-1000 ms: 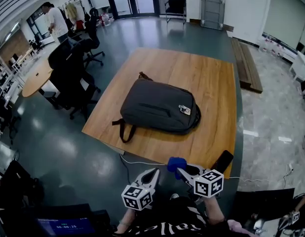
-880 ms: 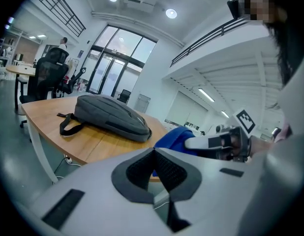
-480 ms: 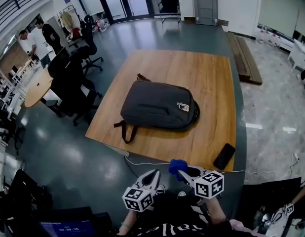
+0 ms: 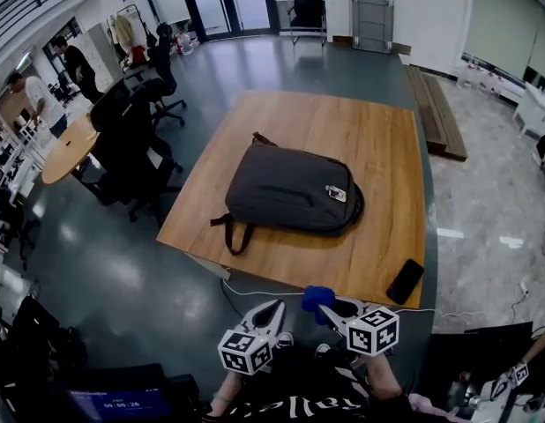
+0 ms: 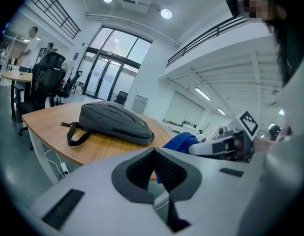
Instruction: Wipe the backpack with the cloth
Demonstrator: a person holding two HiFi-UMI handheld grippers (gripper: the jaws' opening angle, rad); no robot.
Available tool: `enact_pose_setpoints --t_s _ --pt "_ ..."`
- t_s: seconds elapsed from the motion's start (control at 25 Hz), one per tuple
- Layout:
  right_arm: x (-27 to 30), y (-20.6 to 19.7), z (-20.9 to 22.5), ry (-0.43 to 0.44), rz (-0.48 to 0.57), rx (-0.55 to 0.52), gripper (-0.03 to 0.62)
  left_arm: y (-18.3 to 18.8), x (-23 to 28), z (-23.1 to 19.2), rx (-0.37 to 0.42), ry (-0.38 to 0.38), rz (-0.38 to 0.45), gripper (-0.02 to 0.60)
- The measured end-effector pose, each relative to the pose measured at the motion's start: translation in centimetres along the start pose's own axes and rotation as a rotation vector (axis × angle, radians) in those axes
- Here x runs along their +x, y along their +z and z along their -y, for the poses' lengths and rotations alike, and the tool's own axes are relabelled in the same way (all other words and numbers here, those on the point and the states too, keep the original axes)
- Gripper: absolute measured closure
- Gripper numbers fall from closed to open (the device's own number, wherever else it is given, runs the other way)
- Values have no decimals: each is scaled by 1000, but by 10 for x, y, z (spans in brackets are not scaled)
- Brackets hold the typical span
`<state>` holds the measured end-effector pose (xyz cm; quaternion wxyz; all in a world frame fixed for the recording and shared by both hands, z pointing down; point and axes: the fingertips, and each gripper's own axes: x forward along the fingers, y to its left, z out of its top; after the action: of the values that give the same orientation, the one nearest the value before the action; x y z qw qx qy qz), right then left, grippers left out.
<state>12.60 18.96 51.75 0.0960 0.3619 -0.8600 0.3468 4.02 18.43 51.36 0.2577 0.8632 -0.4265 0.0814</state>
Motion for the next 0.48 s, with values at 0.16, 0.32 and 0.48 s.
enact_pose_setpoints --t_s 0.16,0.32,0.48 --pt "9 -2 -6 -7 -4 4 528 4 -5 -10 0 -4 5 583" --pt "12 -4 -7 -8 -2 5 528 2 -6 -15 -1 -2 12 583" --pt "10 -2 -9 -16 3 7 527 3 -7 -15 0 -11 6 583"
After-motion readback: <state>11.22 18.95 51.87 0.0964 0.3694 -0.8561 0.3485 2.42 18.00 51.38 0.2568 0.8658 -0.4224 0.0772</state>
